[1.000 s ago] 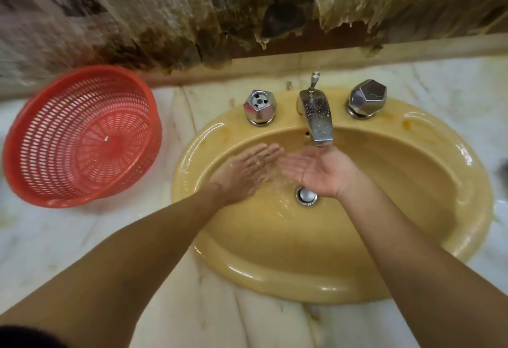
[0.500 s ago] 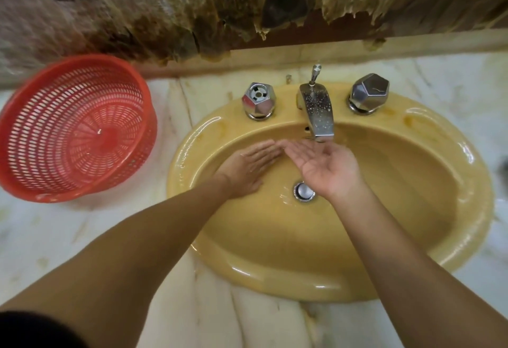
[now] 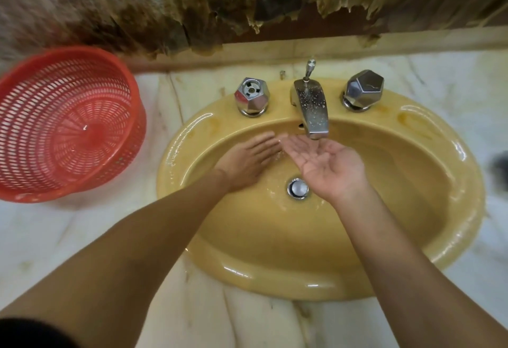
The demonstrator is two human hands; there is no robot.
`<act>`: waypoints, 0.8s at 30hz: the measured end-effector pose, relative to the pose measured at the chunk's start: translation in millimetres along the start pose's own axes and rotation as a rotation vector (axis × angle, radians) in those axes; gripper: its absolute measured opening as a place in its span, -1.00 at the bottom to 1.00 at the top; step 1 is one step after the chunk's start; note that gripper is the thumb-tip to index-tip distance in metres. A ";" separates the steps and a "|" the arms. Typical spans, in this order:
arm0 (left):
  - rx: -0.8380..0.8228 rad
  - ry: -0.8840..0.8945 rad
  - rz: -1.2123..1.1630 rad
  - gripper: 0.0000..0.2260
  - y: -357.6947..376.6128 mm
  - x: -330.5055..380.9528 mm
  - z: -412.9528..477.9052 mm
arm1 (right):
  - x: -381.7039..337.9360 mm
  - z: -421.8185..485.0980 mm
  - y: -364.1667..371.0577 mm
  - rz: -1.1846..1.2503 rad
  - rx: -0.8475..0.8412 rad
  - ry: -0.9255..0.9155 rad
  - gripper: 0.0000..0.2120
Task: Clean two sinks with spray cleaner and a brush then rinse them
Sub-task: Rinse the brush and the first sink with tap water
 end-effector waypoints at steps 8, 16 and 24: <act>-0.132 0.139 -0.018 -0.37 16.8 18.6 -23.3 | 1.1 9.1 -15.9 -0.166 0.036 0.090 -0.57; -0.198 -0.165 -0.157 -0.32 16.1 0.4 -54.6 | 22.4 6.5 -4.4 -0.556 -0.008 0.236 -0.56; -0.323 -0.243 -0.181 -0.27 19.3 -4.4 -78.3 | 38.0 13.3 -4.1 -0.601 -0.098 0.411 -0.54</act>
Point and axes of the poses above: each hand's wrist, its own z-axis towards the middle knuckle, its own y-axis out of the palm, x = y × z, the point moved 10 cm from there along z, towards the middle knuckle, and after that the axes turned 5 degrees about z, right-handed, at the moved point
